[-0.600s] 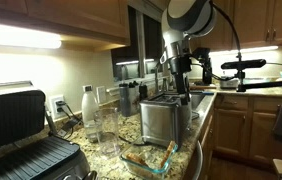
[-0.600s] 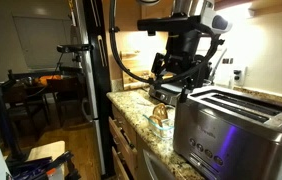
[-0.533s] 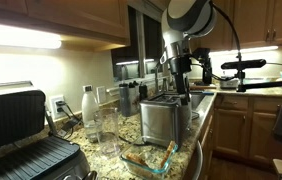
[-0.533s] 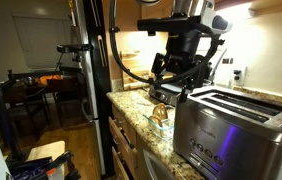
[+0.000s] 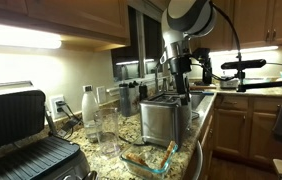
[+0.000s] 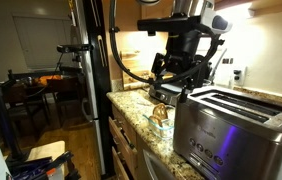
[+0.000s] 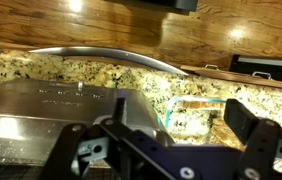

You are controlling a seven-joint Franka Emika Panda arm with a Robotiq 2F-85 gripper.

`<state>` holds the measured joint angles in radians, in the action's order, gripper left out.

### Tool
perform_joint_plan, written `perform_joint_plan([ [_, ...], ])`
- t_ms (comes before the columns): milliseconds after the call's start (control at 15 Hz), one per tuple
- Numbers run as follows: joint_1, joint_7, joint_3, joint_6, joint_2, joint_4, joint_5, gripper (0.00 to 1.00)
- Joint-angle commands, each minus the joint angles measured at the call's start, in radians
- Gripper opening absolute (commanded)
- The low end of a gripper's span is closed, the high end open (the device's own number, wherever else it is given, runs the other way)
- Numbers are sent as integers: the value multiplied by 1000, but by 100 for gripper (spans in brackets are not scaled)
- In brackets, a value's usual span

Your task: Take the two slices of bread out of the bowl and put them in the toaster

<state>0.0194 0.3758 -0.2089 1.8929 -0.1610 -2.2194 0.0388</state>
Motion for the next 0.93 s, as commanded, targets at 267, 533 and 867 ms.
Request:
perform_joint_plan([
  [267, 16, -5, 59, -12, 41, 21, 12, 100],
  [533, 13, -11, 88, -15, 76, 44, 19, 100],
  [867, 4, -52, 123, -22, 117, 78, 15, 100],
])
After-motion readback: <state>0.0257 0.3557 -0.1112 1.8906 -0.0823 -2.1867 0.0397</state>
